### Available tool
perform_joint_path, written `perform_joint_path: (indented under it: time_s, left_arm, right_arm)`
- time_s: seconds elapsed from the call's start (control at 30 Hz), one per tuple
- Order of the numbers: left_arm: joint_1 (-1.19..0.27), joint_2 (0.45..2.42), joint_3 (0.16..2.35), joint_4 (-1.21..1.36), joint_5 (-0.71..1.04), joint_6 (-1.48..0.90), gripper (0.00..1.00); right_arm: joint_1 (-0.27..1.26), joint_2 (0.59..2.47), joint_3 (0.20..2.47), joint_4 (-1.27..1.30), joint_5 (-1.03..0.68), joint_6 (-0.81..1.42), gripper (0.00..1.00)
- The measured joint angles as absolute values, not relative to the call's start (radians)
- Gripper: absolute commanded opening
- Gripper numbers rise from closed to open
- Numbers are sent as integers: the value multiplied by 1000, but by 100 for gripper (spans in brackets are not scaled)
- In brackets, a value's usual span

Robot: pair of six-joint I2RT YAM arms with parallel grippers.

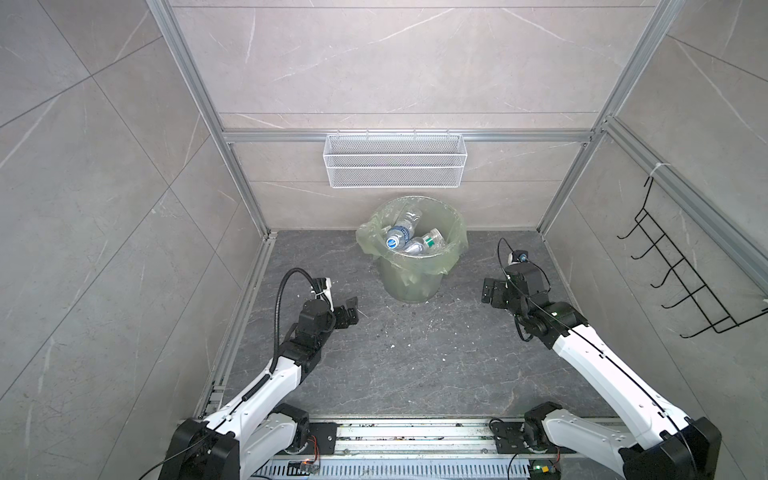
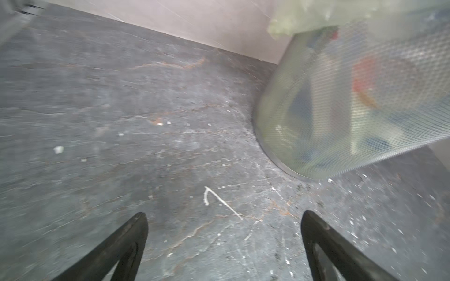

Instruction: Throw the plastic bottles in the bin

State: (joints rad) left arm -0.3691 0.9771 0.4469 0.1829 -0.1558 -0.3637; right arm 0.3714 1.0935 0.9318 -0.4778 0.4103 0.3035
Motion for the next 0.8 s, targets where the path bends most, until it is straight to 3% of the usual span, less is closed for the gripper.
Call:
perform_joint_path:
  time_s: [0.33, 0.63, 0.8]
  left_arm:
    - [-318, 957, 447, 143, -266, -294, 100]
    - [-298, 960, 430, 241, -248, -97, 100]
    - [-205, 1003, 404, 303, -180, -22, 100]
  right_arm:
    - [371, 1081, 686, -237, 426, 263, 100]
    - [371, 1076, 592, -30, 429, 194, 100]
    - [371, 1081, 561, 41, 421, 181, 100]
